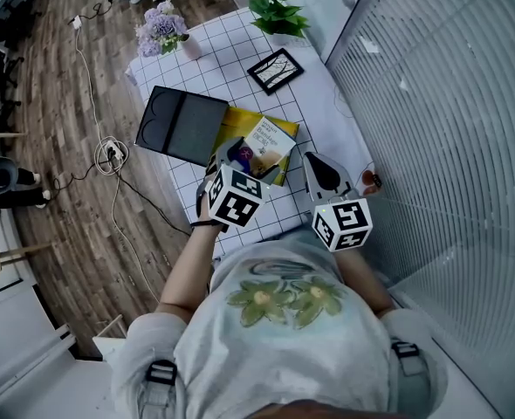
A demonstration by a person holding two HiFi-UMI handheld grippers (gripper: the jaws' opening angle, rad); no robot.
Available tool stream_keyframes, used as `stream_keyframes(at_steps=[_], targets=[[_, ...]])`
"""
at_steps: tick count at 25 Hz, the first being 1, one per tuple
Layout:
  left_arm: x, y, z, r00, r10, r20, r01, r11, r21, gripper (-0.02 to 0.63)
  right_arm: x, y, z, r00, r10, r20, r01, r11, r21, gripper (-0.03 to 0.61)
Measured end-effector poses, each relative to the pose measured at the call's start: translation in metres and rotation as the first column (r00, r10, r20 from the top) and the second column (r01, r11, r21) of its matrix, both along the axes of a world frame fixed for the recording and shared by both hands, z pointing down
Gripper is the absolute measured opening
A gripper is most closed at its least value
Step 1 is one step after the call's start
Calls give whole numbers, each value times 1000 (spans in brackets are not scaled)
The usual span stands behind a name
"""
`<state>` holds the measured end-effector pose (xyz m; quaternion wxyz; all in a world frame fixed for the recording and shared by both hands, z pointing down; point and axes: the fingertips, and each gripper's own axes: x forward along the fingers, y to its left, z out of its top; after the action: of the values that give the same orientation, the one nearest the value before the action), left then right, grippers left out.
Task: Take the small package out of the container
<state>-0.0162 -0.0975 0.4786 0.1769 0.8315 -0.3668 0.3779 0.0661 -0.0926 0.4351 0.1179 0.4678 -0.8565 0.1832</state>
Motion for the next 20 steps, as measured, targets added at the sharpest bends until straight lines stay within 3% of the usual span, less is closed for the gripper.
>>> stream_keyframes(at_steps=[20], targets=[[0, 5, -37, 1000, 8, -2, -7, 997, 75, 390, -10, 2, 2, 998, -55, -1, 55, 998, -3, 6]])
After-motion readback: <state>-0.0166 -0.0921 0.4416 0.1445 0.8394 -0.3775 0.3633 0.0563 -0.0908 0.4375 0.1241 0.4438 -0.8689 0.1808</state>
